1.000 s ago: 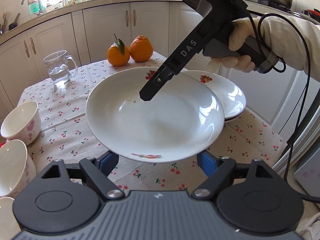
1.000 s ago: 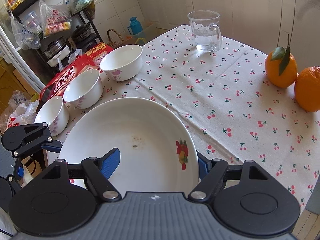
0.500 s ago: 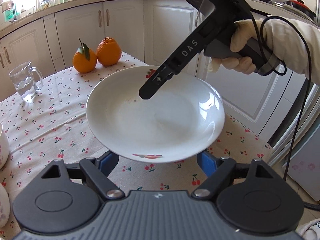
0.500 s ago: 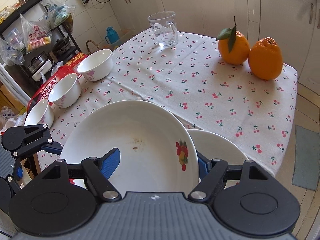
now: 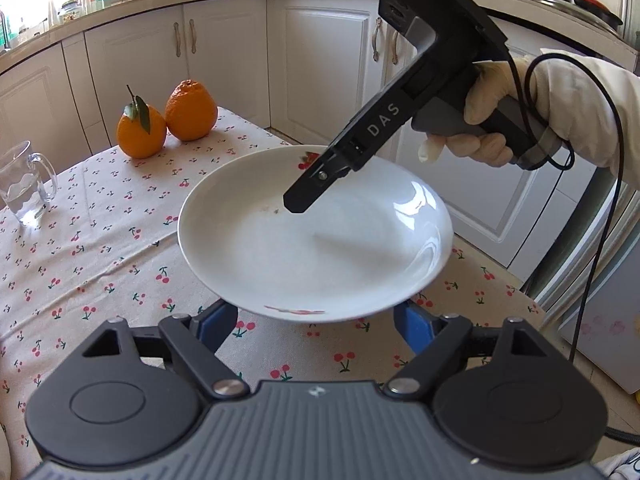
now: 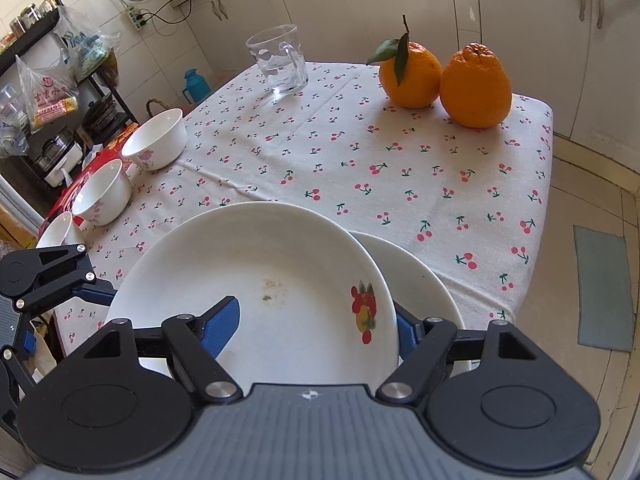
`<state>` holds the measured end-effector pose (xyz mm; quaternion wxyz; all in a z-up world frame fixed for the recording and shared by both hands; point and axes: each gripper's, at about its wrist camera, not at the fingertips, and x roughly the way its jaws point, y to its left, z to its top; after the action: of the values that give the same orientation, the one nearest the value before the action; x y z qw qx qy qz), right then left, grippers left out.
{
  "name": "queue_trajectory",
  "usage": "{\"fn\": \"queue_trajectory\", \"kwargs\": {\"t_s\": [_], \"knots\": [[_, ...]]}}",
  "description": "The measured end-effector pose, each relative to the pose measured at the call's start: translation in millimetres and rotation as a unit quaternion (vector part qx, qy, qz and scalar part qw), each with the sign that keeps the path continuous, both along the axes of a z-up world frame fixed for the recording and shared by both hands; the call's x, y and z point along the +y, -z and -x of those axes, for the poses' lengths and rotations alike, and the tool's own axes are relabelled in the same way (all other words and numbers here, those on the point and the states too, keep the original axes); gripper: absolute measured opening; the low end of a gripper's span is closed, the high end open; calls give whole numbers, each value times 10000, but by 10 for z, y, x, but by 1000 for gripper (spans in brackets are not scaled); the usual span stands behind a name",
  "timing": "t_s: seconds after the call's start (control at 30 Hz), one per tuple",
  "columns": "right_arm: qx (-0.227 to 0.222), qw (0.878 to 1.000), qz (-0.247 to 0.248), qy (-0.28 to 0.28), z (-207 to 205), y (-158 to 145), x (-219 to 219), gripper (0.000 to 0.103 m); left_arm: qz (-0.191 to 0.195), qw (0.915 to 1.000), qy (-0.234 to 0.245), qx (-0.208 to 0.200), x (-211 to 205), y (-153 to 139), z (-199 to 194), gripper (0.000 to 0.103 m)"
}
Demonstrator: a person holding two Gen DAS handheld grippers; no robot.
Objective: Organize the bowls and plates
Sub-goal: 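Lift the held plate and carry it toward the plate stack, then lower the held plate onto the plate stack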
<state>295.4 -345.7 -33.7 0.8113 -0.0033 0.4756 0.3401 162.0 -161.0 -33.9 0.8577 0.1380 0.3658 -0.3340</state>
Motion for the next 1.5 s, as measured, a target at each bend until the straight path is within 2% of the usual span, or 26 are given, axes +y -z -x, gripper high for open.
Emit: {"fn": "queue_trajectory", "kwargs": {"t_s": [0.87, 1.03, 1.17, 1.5], "knots": [[10, 9984, 198, 534, 221, -1, -332, 83, -17, 9996, 277, 9, -97, 147, -177, 85], [-13, 9979, 185, 618, 290, -30, -393, 83, 15, 9993, 372, -14, -115, 167, -189, 90], [-28, 9976, 215, 663, 345, -55, -409, 84, 44, 9992, 390, 9, -119, 176, -191, 90], [-59, 9957, 440, 808, 477, -97, -374, 87, 27, 9995, 294, -99, -100, 184, -190, 96]]}}
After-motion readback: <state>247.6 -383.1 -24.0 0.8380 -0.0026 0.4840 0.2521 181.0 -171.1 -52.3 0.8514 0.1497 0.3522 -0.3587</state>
